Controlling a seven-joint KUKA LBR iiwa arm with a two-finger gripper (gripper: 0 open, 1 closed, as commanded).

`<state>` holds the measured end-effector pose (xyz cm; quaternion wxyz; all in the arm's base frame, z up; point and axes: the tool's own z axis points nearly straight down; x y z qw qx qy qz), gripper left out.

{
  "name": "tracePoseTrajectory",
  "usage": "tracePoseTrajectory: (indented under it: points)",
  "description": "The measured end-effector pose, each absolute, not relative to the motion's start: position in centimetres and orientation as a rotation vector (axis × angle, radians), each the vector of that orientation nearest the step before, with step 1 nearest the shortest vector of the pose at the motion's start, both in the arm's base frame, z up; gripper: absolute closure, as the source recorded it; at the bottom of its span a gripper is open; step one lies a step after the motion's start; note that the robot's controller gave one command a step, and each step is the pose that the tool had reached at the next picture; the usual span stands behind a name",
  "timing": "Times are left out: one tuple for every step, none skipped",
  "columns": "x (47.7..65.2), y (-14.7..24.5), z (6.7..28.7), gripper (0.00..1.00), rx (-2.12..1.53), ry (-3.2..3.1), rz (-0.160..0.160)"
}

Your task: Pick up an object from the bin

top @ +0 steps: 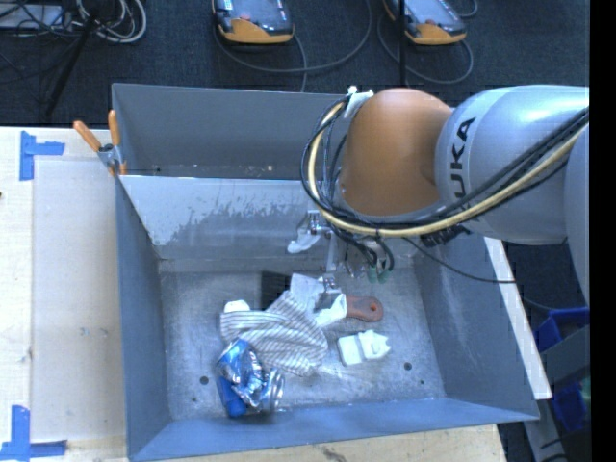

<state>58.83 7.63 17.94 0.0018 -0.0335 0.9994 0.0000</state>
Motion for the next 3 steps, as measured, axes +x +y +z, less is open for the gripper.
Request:
tracePoseTrajectory:
  points:
    - [53.2, 7.8, 14.9, 0.00, -0.174, 3.138, 0.000]
    - [56.7, 6.8, 8.4, 1.00, -0.147, 3.116, 0.016]
    - [56.7, 6.8, 8.4, 1.00, -0.146, 3.116, 0.016]
